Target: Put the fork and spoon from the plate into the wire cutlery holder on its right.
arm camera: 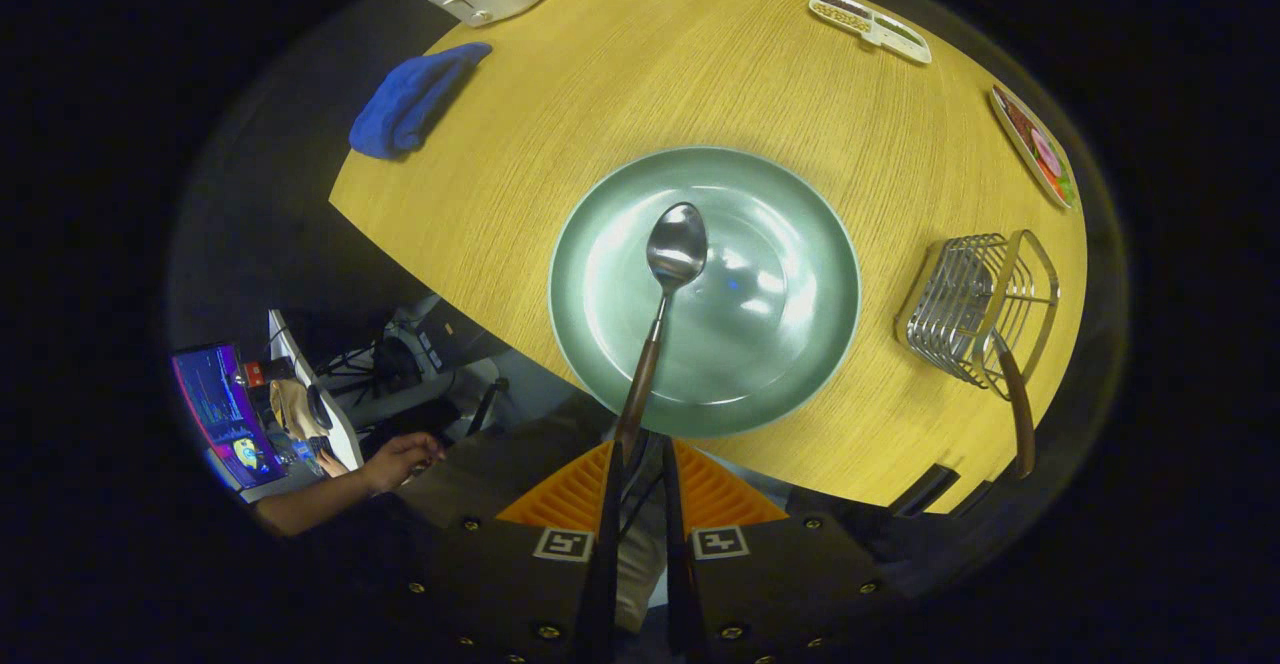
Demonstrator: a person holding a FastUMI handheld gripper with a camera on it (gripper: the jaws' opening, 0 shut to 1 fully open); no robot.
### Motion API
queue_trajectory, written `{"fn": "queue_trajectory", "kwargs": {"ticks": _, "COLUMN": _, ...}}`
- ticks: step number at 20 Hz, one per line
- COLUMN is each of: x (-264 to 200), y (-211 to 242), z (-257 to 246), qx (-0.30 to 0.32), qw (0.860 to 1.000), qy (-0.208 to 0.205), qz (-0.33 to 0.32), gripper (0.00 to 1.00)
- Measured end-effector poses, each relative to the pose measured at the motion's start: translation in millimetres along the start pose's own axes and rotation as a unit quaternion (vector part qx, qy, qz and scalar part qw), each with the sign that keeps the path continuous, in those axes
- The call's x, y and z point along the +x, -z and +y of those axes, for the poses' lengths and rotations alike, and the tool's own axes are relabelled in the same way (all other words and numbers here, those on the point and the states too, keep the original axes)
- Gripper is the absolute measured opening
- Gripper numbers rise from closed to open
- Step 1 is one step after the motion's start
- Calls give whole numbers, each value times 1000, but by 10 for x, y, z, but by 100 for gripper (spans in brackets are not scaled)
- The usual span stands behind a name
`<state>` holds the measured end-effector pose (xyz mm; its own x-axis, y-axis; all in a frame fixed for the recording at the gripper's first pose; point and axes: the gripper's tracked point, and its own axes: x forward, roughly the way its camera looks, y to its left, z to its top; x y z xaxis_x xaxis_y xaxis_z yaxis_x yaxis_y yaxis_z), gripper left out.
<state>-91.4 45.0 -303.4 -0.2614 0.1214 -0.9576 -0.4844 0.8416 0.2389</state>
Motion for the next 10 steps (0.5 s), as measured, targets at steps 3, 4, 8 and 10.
{"fn": "queue_trajectory", "kwargs": {"ticks": 3, "x": 248, "y": -91, "z": -18, "qx": 24, "qw": 1000, "qy": 2, "qz": -13, "gripper": 22}}
{"fn": "queue_trajectory", "kwargs": {"ticks": 4, "x": 312, "y": -70, "z": -14, "qx": 27, "qw": 1000, "qy": 2, "qz": -9, "gripper": 22}}
{"fn": "queue_trajectory", "kwargs": {"ticks": 8, "x": 421, "y": -80, "z": 16, "qx": 27, "qw": 1000, "qy": -1, "qz": 2, "gripper": 22}}
{"fn": "queue_trajectory", "kwargs": {"ticks": 10, "x": 500, "y": -94, "z": 3, "qx": 28, "qw": 1000, "qy": -4, "qz": 6, "gripper": 22}}
